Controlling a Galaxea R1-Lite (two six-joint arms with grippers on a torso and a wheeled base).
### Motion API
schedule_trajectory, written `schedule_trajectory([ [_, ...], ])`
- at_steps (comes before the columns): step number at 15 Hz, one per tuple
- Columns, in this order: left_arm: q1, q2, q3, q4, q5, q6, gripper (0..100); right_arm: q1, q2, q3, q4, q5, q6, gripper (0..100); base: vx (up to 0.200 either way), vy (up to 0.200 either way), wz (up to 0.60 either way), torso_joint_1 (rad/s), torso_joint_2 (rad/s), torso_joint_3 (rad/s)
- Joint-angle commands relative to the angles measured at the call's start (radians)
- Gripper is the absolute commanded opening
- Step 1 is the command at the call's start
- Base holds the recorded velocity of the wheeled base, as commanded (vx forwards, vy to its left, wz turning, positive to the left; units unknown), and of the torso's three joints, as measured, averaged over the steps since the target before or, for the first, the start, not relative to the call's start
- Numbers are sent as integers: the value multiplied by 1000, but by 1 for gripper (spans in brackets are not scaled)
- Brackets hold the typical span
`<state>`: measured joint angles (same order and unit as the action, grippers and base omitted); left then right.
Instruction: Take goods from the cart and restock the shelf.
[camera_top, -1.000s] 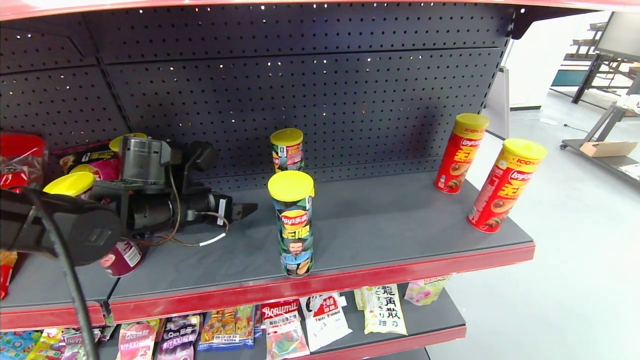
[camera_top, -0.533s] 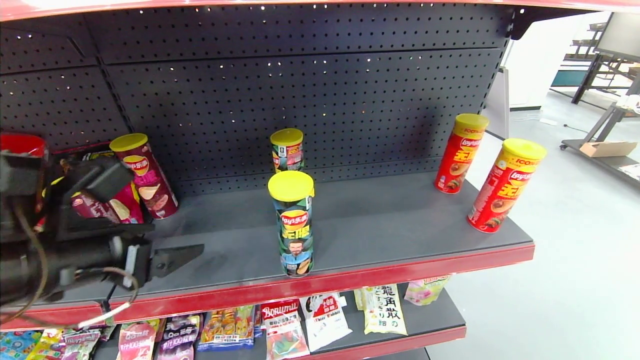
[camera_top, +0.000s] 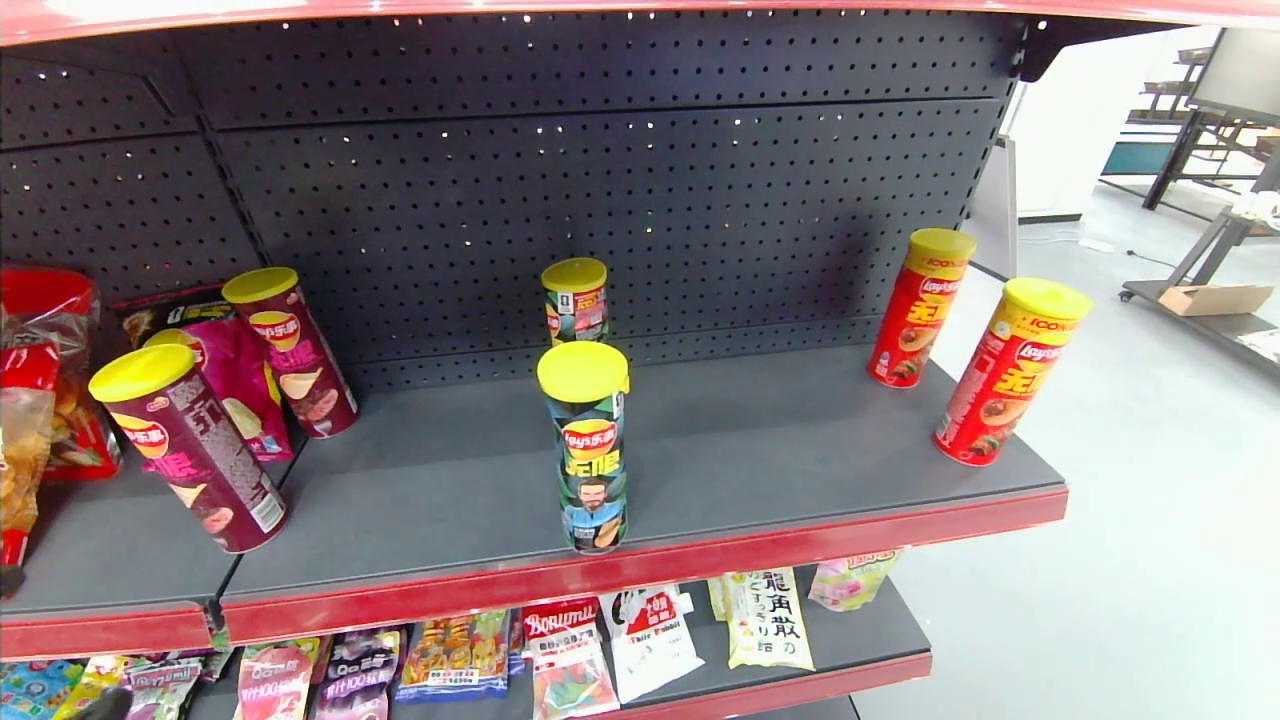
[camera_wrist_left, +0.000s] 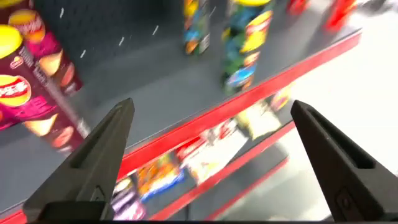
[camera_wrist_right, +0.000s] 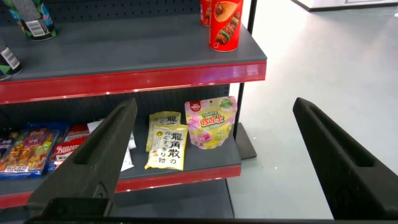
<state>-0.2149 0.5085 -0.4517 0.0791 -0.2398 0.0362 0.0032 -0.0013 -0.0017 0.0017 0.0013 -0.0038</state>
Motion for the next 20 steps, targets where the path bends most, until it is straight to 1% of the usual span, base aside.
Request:
schedule_trajectory([
  [1,0,-220,47,19,-38,-45,100,0,1,0,0,0,-1,100,0,0,0,0,0,0],
  [3,2,-300,51,102,-29,-44,100,0,1,0,0,0,1,100,0,0,0,0,0,0],
  [4,2,-320,51,125,-26,-41,100,1,1,0,0,0,-1,100,0,0,0,0,0,0],
  [5,3,-363,53,163,-9,-39,100,0,1,0,0,0,-2,100,0,0,0,0,0,0],
  [6,3,-377,53,179,19,-41,100,0,1,0,0,2,-5,100,0,0,0,0,0,0],
  [8,3,-387,54,188,66,-41,100,1,1,0,0,3,-5,100,0,0,0,0,0,0],
  [10,3,-407,74,189,76,-41,100,0,1,0,0,3,1,100,0,0,0,0,0,0],
  [11,3,-407,79,189,77,-39,100,0,1,0,0,3,1,100,0,0,0,0,0,0],
  [18,3,-407,107,186,74,-39,100,1,1,0,0,6,-4,100,0,0,600,6,2,2],
  [20,3,-407,110,188,74,-39,100,1,1,0,0,5,1,100,0,0,0,0,0,0],
])
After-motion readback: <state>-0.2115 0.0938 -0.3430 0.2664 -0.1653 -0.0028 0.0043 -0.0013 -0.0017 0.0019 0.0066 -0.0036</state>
